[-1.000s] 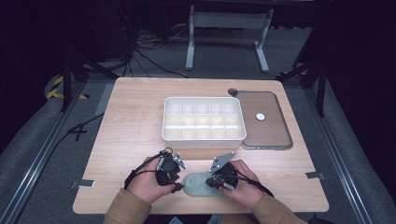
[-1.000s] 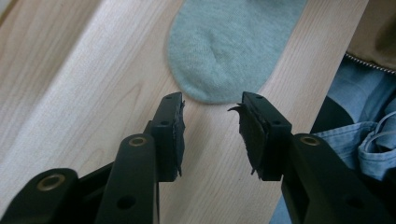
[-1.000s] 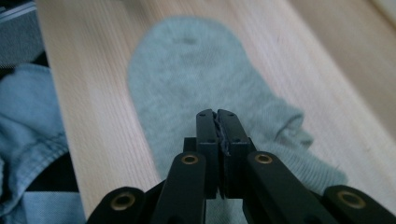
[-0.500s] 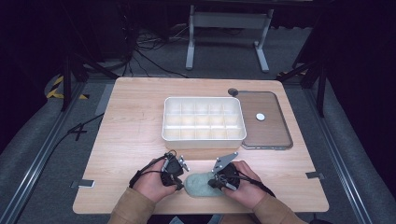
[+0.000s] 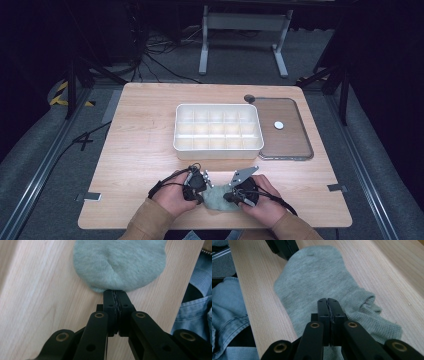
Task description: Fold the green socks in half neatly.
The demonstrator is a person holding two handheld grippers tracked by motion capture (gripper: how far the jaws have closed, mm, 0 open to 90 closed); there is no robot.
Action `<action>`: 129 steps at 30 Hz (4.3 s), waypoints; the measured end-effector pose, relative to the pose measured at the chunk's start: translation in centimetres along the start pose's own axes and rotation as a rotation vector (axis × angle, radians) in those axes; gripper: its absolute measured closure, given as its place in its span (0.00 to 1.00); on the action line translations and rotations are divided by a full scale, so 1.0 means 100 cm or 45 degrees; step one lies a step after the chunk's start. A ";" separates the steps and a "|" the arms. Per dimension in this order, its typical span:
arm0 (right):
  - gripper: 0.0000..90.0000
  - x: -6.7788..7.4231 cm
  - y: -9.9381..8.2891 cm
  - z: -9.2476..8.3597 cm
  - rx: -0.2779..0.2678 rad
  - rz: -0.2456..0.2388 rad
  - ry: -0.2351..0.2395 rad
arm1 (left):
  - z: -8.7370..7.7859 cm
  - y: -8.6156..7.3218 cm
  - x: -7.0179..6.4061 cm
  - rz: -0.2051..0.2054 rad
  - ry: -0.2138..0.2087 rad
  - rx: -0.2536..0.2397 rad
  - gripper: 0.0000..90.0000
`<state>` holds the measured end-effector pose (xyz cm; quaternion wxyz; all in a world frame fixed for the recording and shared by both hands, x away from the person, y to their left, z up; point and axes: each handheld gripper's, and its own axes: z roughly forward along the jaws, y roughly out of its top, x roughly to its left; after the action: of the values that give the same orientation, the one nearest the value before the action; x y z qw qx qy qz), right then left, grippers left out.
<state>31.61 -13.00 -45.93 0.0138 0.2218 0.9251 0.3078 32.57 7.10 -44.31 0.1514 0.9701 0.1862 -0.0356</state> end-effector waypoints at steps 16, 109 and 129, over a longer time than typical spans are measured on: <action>1.00 0.001 -0.008 -0.007 -0.050 0.035 -0.013 | -0.007 0.018 -0.012 0.124 0.027 -0.235 0.82; 0.91 -0.011 -0.009 -0.023 -0.063 0.056 -0.087 | -0.031 0.025 -0.021 -0.019 0.108 -0.516 0.76; 0.88 -0.005 -0.033 -0.026 -0.119 0.001 -0.096 | 0.021 0.046 -0.011 0.047 0.109 -0.292 0.79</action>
<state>30.28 -17.01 -45.75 0.0587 0.2328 0.9085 0.3421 33.24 1.97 -44.91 0.2538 0.9503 0.1775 0.0303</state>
